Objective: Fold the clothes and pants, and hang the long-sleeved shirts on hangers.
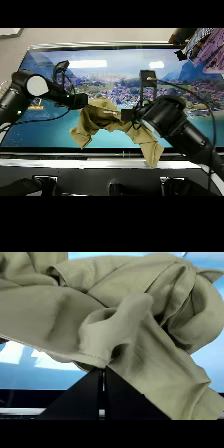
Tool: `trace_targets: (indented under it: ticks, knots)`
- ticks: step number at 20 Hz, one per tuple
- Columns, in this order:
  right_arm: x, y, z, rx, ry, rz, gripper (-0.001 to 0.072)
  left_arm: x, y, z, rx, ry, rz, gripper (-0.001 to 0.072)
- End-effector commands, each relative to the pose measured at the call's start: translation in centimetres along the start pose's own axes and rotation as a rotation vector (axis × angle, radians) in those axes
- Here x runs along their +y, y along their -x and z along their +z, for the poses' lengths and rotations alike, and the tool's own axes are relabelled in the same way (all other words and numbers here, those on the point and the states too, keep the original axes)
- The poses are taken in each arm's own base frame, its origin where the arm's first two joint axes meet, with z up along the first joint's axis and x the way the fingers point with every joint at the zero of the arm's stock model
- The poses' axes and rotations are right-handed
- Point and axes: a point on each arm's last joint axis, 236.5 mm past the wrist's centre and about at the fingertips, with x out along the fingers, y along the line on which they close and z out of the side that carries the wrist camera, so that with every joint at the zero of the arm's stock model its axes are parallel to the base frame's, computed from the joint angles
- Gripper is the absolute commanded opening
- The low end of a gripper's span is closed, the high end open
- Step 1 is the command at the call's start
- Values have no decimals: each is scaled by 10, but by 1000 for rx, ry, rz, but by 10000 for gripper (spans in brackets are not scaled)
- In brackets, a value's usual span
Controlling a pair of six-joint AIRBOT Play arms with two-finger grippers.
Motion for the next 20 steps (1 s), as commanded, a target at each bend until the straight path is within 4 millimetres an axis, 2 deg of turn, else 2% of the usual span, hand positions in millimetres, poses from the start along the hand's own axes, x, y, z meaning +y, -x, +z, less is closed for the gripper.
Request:
trace_targets:
  ticks: [1,4,5,6,7,8,9,11,14,15,16,18,20]
  knots:
    - [4,-19,-9,10,-15,9,29,0,-21,10,-9,29,0,27]
    - [11,-26,-6,2,-15,20,29,-3,-29,18,-29,32,-9,31]
    - [14,-30,-6,1,-12,24,29,-2,-30,19,-31,33,-10,82]
    - [16,-33,-5,0,-9,26,29,0,-30,20,-32,38,-8,255]
    - [19,-36,-4,-1,-7,30,29,3,-29,21,-32,47,-5,481]
    - [21,-38,-4,-3,-5,35,29,12,-26,23,-29,63,6,541]
    - [22,-40,-3,-5,-4,37,29,26,-21,25,-24,79,22,542]
    - [24,-39,-2,-9,-5,42,29,69,0,33,-35,89,76,543]
    - [25,-39,-4,0,-8,50,30,166,49,55,-134,144,191,543]
    - [26,-39,-4,1,-8,51,30,203,66,60,-167,159,229,542]
    - [26,-39,-5,2,-9,51,30,242,82,57,-178,173,272,540]
    - [26,-39,-5,3,-2,54,30,306,103,39,-158,235,340,540]
    - [26,-39,-5,3,13,53,30,354,123,14,-143,351,382,531]
